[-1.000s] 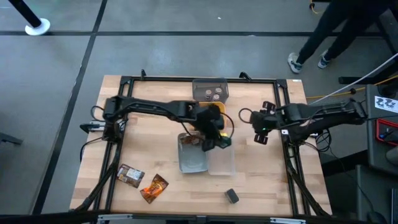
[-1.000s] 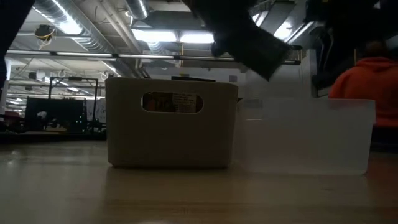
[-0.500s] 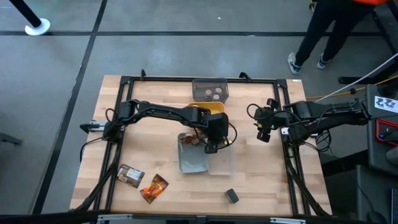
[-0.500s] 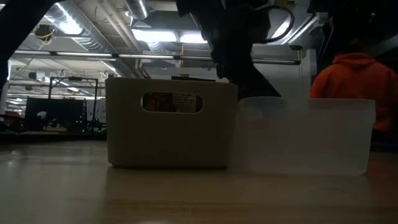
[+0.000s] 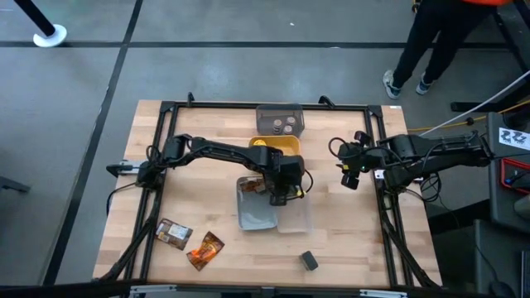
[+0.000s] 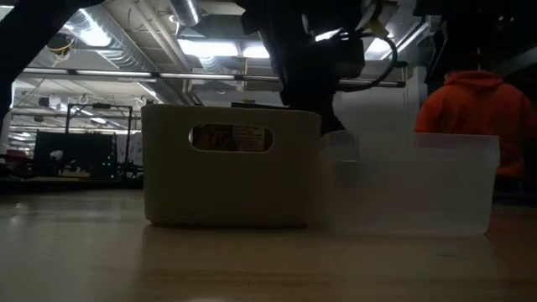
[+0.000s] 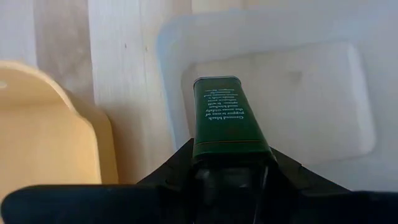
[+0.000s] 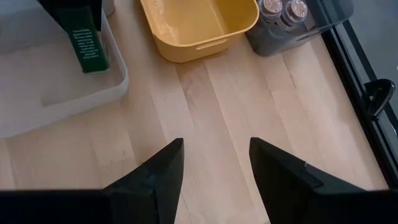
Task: Sort spices by type
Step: Put the left black seasoning can into the transparent bin
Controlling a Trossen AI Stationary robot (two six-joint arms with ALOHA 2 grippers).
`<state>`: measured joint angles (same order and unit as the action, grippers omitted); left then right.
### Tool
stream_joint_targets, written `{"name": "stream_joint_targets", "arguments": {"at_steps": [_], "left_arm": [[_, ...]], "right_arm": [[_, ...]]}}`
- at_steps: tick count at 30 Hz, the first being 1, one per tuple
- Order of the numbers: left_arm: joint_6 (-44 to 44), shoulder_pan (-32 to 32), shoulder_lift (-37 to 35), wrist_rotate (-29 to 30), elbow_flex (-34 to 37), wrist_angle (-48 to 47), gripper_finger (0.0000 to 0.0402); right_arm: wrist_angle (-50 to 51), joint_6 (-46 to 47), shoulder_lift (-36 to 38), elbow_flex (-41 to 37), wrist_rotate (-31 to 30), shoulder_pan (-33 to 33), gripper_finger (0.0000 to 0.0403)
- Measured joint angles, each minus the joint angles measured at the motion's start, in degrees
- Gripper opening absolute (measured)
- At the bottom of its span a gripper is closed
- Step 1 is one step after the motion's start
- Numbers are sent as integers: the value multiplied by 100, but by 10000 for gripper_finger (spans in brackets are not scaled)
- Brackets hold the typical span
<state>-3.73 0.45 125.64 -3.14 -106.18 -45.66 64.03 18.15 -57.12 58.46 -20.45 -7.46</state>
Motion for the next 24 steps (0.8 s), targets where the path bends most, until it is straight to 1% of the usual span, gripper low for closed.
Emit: {"name": "stream_joint_targets", "arguments": {"at_steps": [6,12,20,24], "left_arm": [[-24,0,48,0,-1,-6,110],[-103,-4,50,0,-1,-7,147],[-379,4,57,2,-1,207,146],[-272,4,50,0,-1,221,154]], "right_arm": [[-2,-2,0,0,4,0,183],[-4,-2,0,0,7,0,183],[-7,-2,0,0,7,-2,183],[-7,-2,0,0,8,0,183]]}}
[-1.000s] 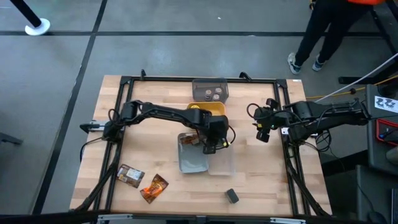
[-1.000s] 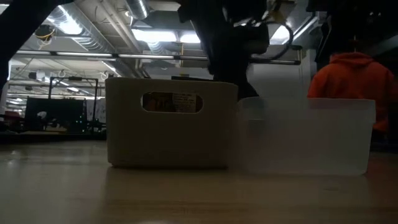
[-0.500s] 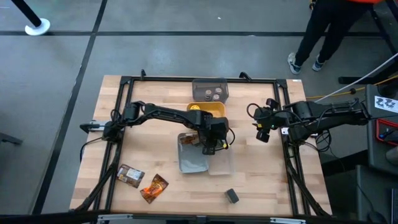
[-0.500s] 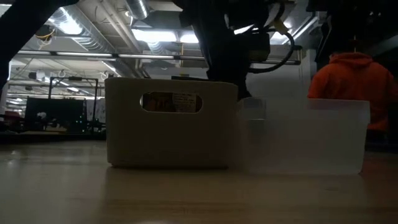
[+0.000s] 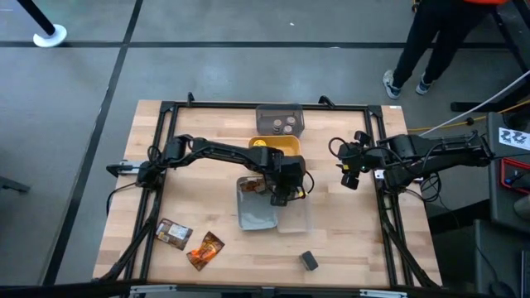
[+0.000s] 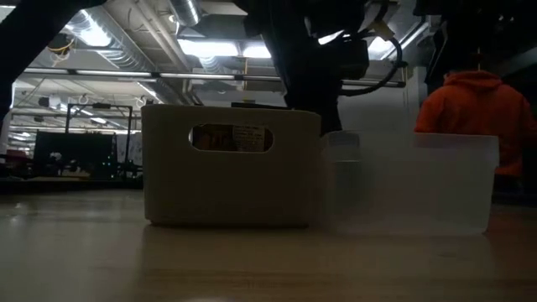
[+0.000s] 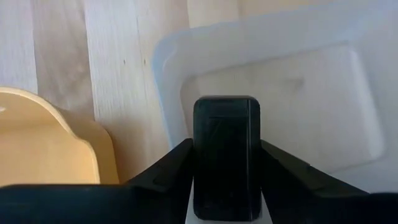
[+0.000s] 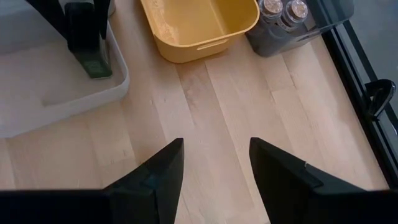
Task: Sort spices by type
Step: Put the left black seasoning can into the transparent bin, then put the black seasoning can into the transparent bin
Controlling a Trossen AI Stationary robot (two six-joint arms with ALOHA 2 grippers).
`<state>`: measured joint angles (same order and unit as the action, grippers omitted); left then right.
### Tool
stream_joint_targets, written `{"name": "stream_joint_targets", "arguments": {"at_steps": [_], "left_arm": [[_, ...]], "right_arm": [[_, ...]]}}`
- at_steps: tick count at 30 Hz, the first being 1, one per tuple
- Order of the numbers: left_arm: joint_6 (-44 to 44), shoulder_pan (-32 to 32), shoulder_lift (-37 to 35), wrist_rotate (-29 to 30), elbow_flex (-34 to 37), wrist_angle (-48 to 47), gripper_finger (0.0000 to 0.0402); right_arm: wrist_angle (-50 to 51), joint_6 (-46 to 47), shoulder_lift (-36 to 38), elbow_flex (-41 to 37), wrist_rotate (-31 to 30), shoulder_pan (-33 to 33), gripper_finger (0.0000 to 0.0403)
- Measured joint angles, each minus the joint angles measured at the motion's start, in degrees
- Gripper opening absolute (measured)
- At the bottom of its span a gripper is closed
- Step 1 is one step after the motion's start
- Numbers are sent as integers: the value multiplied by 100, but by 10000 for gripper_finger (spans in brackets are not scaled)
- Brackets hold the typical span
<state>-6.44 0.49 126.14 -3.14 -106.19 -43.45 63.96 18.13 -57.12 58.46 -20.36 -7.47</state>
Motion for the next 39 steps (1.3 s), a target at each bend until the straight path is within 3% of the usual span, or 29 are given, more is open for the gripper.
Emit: {"name": "stream_joint_targets", "arguments": {"at_steps": [9,14,19,23,27,31,39], "left_arm": [[7,26,-30,0,-152,-130,196],[41,10,-28,-1,-750,-664,209],[-306,-86,-101,-2,-1725,-1831,204],[-163,-196,-533,-6,-1918,-2363,204],[5,-267,-1178,4,-1624,-2468,205],[7,-235,-1934,10,-981,-2357,203],[182,-157,-3933,57,1520,-819,204]], "right_arm": [[0,3,0,-1,53,-2,183],[-4,319,0,-2,140,-2,183],[-132,1235,0,-2,656,-2,183],[-483,1747,-14,-4,1280,-8,183],[-828,2379,-112,-4,1599,-48,183],[-873,2978,-360,-4,1510,-446,183],[-1748,4312,-1155,-9,1080,-1669,183]]}}
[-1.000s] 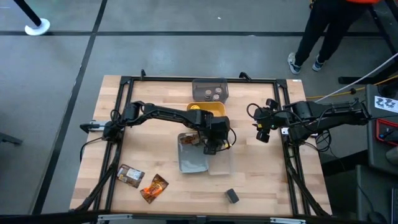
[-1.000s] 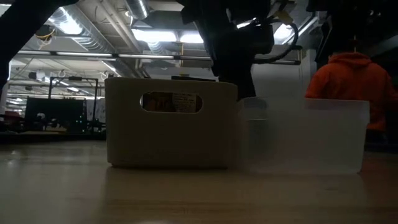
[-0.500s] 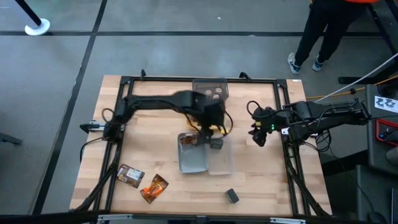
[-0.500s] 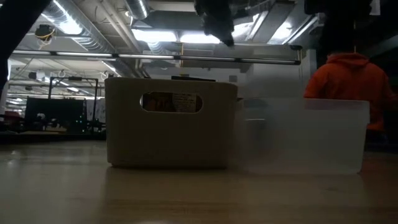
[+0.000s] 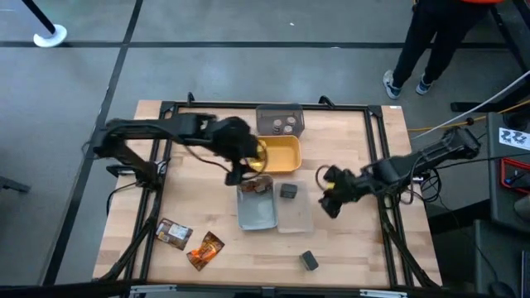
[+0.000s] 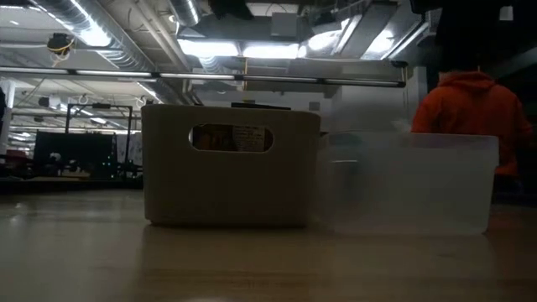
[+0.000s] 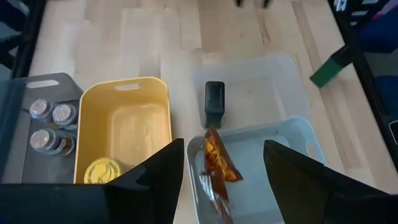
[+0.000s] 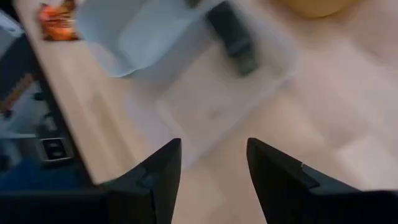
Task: Sort spices by type
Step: Put the black seasoning can into the transparent bin
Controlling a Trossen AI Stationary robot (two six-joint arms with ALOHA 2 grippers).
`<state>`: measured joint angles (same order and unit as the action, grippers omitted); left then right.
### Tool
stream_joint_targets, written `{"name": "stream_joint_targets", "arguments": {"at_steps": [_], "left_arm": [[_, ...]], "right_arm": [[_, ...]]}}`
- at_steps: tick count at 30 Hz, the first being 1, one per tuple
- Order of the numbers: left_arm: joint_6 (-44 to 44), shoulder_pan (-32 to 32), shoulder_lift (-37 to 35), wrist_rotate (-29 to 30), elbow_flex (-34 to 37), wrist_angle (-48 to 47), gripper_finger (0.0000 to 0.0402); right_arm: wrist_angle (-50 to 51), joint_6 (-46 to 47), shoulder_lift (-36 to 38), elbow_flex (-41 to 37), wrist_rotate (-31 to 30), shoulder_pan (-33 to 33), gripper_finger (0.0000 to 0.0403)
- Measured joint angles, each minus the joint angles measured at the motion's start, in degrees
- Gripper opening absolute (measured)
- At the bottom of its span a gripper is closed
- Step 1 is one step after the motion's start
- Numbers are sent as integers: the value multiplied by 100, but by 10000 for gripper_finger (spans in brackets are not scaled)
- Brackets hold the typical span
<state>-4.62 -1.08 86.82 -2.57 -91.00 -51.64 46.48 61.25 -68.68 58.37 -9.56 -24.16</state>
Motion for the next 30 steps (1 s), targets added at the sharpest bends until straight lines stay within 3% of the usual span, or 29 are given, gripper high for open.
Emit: {"name": "stream_joint_targets", "arguments": {"at_steps": [5,11,18,30], "left_arm": [[15,-4,-1168,22,1561,1117,204],[49,-7,-2003,24,2723,1781,203],[131,-9,-2309,26,3384,1909,205],[274,-9,-2734,48,4004,2210,205]], "right_arm": [[-958,613,-636,2,-145,-555,183],[-1706,1351,-1364,2,-179,-967,183],[-1897,2201,-1709,2,-158,-1230,183],[-1941,2252,-1710,11,166,-1257,183]]}}
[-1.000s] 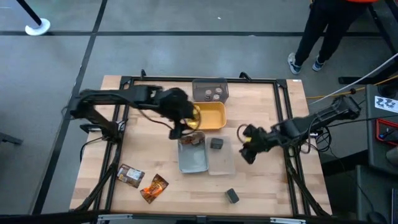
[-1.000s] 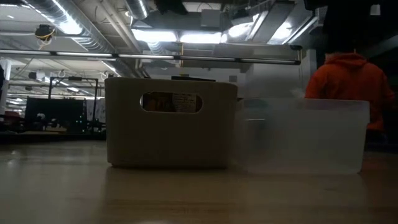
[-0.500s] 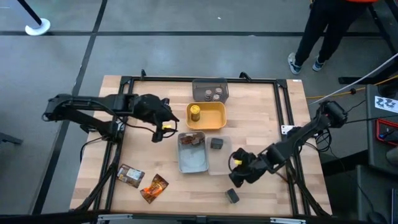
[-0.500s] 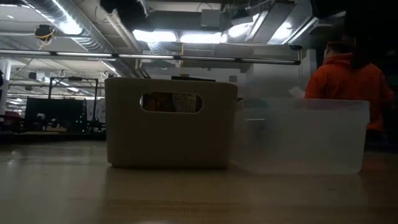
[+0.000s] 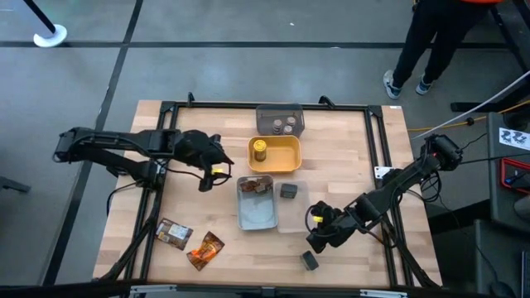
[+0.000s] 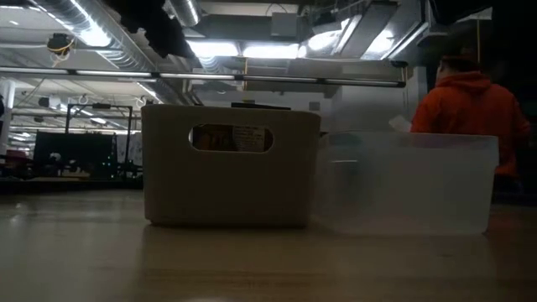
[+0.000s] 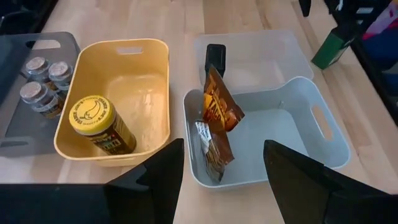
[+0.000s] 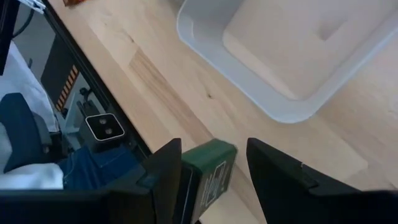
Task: Sort spices by type
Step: Put the black seasoning can into the transparent bin
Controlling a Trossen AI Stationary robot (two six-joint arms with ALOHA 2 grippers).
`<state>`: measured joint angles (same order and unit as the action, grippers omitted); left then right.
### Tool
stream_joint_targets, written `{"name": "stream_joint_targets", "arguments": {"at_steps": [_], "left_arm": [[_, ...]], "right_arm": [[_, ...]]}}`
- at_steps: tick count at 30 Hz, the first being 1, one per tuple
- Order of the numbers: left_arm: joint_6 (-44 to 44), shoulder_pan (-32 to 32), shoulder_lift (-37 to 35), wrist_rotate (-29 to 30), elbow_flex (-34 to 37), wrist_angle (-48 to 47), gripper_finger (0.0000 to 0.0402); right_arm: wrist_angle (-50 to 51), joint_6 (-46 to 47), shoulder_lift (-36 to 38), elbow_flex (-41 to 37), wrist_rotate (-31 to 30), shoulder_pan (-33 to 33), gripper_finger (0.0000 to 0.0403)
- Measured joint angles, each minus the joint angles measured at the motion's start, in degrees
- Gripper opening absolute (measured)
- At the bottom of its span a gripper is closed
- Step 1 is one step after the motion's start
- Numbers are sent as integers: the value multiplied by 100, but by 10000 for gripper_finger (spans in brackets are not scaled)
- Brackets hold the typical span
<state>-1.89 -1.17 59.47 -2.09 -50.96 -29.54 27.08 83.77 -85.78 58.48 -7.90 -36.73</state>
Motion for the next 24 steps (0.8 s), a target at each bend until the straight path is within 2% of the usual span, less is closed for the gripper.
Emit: {"name": "stream_joint_targets", "arguments": {"at_steps": [9,14,19,24], "left_arm": [[610,112,-1295,7,817,67,205],[1008,214,-1967,8,1379,511,203],[1313,240,-2350,7,1774,806,205],[1550,239,-2403,4,1911,812,203]], "right_arm": [[-46,-17,0,-1,497,0,183],[-298,-8,0,-2,564,0,183],[-919,-154,0,-2,724,-7,183],[-954,-68,0,-2,751,-57,183]]}}
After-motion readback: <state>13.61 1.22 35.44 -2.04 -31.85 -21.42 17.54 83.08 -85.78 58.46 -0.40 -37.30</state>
